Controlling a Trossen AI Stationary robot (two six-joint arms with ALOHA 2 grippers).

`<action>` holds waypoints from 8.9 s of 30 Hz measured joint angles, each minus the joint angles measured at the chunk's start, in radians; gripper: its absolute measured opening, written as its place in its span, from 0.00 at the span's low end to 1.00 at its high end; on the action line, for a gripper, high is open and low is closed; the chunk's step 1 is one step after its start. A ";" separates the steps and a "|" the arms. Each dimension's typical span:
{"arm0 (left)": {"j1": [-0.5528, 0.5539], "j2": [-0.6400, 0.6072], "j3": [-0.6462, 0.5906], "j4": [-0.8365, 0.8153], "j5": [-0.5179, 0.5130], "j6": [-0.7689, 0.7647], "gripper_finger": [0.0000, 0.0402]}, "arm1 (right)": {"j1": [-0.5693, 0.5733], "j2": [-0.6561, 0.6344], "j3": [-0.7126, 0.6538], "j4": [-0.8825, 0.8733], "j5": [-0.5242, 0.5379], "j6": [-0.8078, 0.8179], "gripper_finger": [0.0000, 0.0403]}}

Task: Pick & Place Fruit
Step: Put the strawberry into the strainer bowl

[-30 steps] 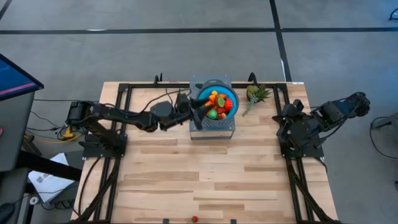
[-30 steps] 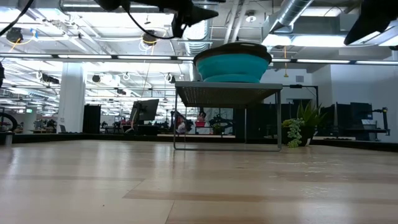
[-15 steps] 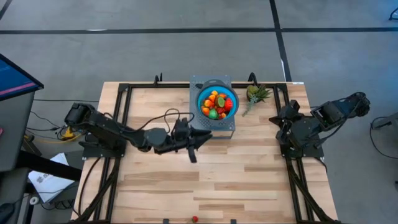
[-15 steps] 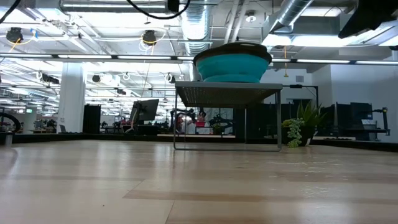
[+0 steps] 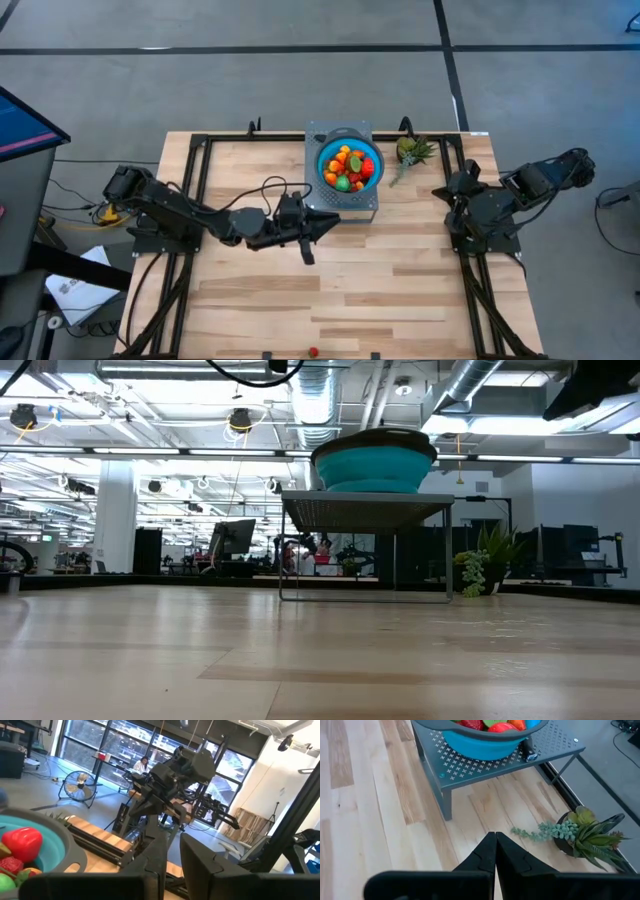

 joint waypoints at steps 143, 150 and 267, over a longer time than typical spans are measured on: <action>-0.364 -0.016 0.023 -0.313 -0.177 -0.281 0.00 | -0.034 0.016 -0.350 0.995 -0.185 -0.294 0.00; -0.386 0.099 0.215 -0.306 -0.184 -0.156 0.00 | -0.048 -0.061 -0.379 0.991 -0.186 -0.301 0.00; -0.410 0.645 0.368 -0.733 0.386 -0.462 0.01 | -0.124 0.034 -0.378 0.784 -0.179 -0.215 0.00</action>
